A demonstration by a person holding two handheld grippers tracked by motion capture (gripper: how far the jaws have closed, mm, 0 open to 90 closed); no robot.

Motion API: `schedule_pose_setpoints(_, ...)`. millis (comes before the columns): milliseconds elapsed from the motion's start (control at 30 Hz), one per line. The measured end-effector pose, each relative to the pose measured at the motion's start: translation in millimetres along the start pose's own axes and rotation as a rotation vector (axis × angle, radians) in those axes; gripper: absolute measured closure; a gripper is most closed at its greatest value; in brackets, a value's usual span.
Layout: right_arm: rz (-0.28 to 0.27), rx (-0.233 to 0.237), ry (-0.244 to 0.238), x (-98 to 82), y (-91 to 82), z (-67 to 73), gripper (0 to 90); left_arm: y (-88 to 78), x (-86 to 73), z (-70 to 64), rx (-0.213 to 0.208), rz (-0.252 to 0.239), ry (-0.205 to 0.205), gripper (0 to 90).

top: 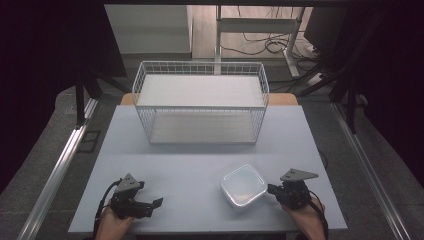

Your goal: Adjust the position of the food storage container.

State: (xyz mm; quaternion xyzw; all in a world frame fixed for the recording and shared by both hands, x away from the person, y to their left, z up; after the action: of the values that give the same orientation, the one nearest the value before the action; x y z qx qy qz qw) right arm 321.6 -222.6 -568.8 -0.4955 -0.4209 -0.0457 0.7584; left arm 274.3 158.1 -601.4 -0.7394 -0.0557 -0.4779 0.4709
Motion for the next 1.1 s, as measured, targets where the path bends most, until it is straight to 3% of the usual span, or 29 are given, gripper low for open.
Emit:
schedule_pose_setpoints(333, 0.033, 0.071, -0.008, -3.4, 4.0, 17.9, 89.8, 2.0, 3.2, -13.1, -0.056, 0.005, 0.034, 5.8)
schedule_pose_setpoints(433, 0.045, 0.101, -0.020, -3.3, 7.2, 29.5, 89.8, 1.7, 6.0, -17.5, -0.062, 0.001, 0.054, 11.8)
schedule_pose_setpoints(533, 0.049, 0.124, -0.026, -1.6, 10.9, 40.0, 89.8, 1.6, 11.0, -24.1, -0.086, -0.014, 0.080, 25.1)
schedule_pose_setpoints(567, 0.047, 0.139, -0.026, 0.4, 13.6, 45.6, 89.8, 2.7, 15.8, -29.1, -0.106, -0.028, 0.092, 36.5)
schedule_pose_setpoints(633, 0.049, 0.146, -0.026, 1.2, 15.4, 47.9, 89.8, 4.1, 18.2, -31.6, -0.118, -0.033, 0.093, 41.0)
schedule_pose_setpoints(833, 0.046, 0.130, -0.048, 12.3, 30.5, 50.5, 89.8, 25.1, 33.2, -42.8, -0.179, -0.021, 0.074, 67.3)
schedule_pose_setpoints(1100, 0.034, 0.139, -0.063, 23.7, 42.2, 58.9, 89.8, 42.0, 44.9, -53.4, -0.202, -0.006, 0.073, 82.2)
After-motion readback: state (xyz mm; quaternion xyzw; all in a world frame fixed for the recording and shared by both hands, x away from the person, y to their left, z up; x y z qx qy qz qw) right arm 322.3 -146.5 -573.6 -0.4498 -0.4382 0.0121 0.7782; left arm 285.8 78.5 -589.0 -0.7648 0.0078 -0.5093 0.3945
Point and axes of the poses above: each handheld gripper's, and its own axes: y roughly forward along the jaws, x roughly out of its top, z roughly to its left, the point moved 10 cm from there along y, roughly forward along the jaws, and after that the axes turned 8 degrees about y, right-handed, at the moved point
